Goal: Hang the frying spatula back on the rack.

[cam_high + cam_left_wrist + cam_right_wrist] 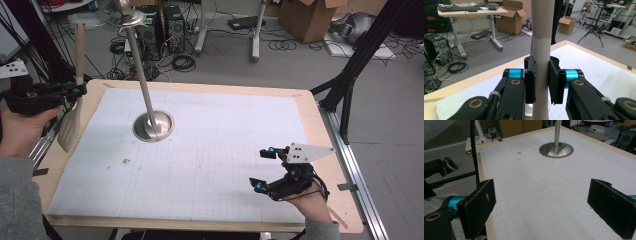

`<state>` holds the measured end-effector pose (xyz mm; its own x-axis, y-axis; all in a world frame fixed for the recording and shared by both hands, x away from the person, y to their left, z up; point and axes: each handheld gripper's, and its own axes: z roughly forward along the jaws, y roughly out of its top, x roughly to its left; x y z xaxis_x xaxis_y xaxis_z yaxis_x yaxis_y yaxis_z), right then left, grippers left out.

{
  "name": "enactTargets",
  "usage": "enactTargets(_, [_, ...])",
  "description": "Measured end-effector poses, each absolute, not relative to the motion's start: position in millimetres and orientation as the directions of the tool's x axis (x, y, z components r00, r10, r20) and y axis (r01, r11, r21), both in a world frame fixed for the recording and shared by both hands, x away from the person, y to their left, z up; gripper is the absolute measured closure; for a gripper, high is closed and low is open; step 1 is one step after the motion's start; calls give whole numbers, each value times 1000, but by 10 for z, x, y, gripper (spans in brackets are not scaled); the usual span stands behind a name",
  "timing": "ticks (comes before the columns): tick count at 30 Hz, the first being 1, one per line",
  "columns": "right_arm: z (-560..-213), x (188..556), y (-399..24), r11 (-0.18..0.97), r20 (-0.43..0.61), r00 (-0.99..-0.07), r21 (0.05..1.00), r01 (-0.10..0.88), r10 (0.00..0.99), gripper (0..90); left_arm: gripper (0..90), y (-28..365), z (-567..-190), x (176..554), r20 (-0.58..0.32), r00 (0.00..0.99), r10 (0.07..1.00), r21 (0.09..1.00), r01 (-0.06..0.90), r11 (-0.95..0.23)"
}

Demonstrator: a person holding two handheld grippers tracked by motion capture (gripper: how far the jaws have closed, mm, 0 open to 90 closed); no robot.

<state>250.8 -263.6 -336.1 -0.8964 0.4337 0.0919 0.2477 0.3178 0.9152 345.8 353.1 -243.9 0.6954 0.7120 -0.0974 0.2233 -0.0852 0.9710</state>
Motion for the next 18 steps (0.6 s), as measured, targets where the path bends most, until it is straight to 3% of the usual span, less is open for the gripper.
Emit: enactTargets(18, [-3368, 2524, -2658, 310, 96, -892, 917, 252, 441, 72, 776, 3450, -2459, 3588, -140, 704, 696, 964, 259, -67])
